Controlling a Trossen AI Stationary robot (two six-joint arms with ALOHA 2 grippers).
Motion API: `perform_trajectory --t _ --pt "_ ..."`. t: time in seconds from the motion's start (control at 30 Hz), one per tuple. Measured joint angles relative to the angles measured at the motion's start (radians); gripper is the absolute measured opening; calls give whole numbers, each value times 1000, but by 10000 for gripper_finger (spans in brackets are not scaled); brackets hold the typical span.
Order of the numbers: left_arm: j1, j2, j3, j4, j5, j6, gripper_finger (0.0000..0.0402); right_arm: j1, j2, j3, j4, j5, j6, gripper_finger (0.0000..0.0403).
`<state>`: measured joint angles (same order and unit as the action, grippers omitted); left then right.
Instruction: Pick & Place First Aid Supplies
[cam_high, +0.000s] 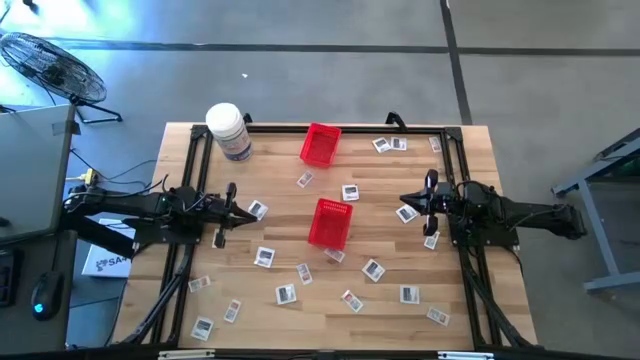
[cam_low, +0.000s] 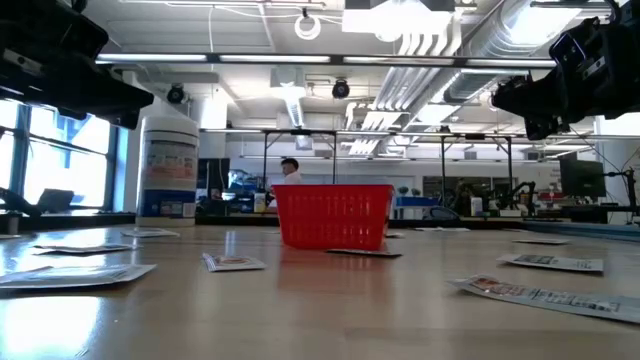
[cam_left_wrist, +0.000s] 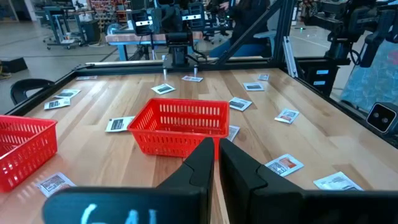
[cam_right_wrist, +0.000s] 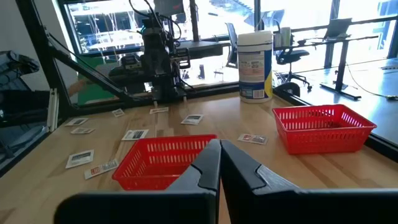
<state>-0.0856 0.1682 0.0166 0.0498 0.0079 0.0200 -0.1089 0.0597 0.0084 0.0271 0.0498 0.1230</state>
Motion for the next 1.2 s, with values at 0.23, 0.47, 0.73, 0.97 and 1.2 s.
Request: perform_trajectory --t 0.23,0.47,0.73,0.97,1.2 --pt "0 0 0 0 0 0 21 -2 0 0 3 14 -129 3" --pt "0 0 0 0 0 0 21 -2 0 0 111 51 -252 3" --pt "0 0 0 0 0 0 21 -2 0 0 360 69 -82 3" --pt "0 0 0 0 0 0 21 1 13 0 486 163 -44 2" --pt "0 0 0 0 0 0 21 98 247 58 516 147 115 1"
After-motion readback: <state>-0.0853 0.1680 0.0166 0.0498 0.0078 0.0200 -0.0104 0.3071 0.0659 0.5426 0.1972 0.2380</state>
